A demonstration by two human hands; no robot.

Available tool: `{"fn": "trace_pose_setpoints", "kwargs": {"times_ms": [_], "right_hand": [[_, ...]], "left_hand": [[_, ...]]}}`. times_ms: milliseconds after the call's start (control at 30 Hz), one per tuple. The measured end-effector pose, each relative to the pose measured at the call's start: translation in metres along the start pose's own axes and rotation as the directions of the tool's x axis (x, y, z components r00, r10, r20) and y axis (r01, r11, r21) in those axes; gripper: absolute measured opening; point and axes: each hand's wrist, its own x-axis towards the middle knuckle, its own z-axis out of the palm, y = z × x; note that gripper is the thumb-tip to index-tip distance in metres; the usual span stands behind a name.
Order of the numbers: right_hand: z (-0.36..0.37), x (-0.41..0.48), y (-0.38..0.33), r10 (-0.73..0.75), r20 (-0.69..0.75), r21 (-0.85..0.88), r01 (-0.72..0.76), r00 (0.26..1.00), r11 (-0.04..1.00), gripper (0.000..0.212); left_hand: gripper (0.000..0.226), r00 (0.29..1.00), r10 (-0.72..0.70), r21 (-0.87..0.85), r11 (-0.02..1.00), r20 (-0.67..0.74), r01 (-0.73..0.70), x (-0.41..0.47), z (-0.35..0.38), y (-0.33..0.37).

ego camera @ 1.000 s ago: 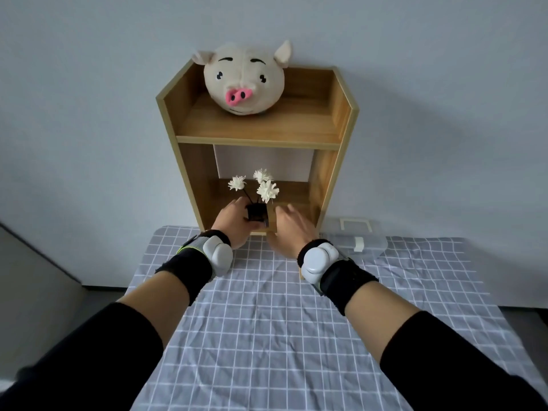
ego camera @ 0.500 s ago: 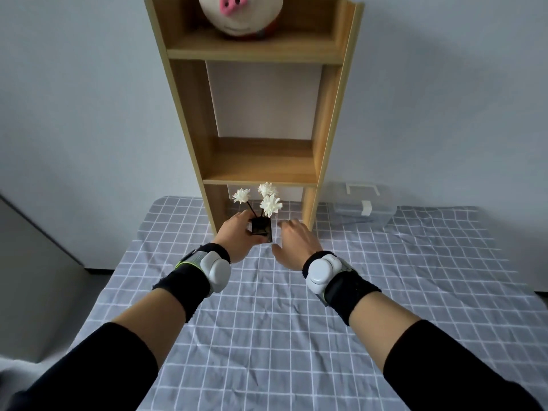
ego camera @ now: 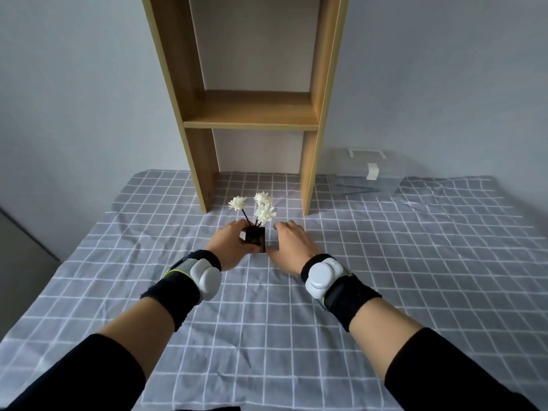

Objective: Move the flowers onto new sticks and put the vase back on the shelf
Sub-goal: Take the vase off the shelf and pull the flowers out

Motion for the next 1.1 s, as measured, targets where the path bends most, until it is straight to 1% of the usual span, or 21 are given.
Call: {"fn": "trace_pose_setpoints", "kwargs": {"times_ms": [133, 233, 367, 500, 633, 833, 900, 967, 1033, 1100], "right_hand": [[0.01, -0.009, -0.005, 0.001, -0.049, 0.01, -0.001, 0.999, 1.0, 0.038], [0.011, -0.016, -0.013, -0.004, -0.086, 0.056, 0.008, 0.996, 0.998, 0.034], [0.009, -0.013, -0.024, -0.031, -0.092, 0.091, 0.039, 0.995, 0.995, 0.031], [0.006, -0.006, -0.033, -0.042, -0.104, 0.116, 0.054, 0.994, 0.992, 0.033], [0.013, 0.003, -0.042, -0.05, -0.087, 0.165, 0.064, 0.995, 0.984, 0.037], [0.019, 0.009, -0.041, 0.07, -0.172, 0.345, -0.006, 0.983, 0.938, 0.043], [0.02, 0.008, -0.042, 0.103, -0.176, 0.385, -0.028, 0.979, 0.922, 0.052], [0.018, 0.007, -0.041, 0.136, -0.167, 0.439, -0.05, 0.977, 0.897, 0.057], [0.014, 0.006, -0.041, 0.161, -0.146, 0.497, -0.068, 0.976, 0.865, 0.054], [0.008, 0.005, -0.042, 0.151, -0.144, 0.528, -0.054, 0.978, 0.847, 0.052]], "left_hand": [[0.051, 0.999, 0.033, 0.011, 0.999, -0.021, -0.033, -0.008, 0.008, -0.013], [0.05, 1.0, 0.026, 0.012, 1.0, -0.015, -0.026, -0.011, 0.009, -0.018], [0.048, 0.999, 0.036, 0.019, 0.999, -0.028, -0.036, -0.012, 0.012, -0.022], [0.052, 0.997, 0.057, 0.04, 0.998, -0.05, -0.055, -0.014, 0.018, -0.025], [0.046, 0.998, 0.052, 0.029, 0.998, -0.043, -0.051, -0.013, 0.019, -0.03], [0.042, 0.999, 0.032, 0.017, 0.999, -0.042, -0.032, -0.008, 0.017, -0.03], [0.045, 0.998, 0.017, 0.018, 1.0, -0.058, -0.016, -0.008, 0.019, -0.033], [0.048, 0.998, 0.005, 0.007, 1.0, -0.066, -0.004, -0.009, 0.02, -0.034], [0.05, 0.998, -0.002, 0.004, 1.0, -0.067, 0.002, -0.009, 0.021, -0.034], [0.05, 0.998, -0.004, 0.01, 1.0, -0.07, 0.005, -0.009, 0.021, -0.034]]}}
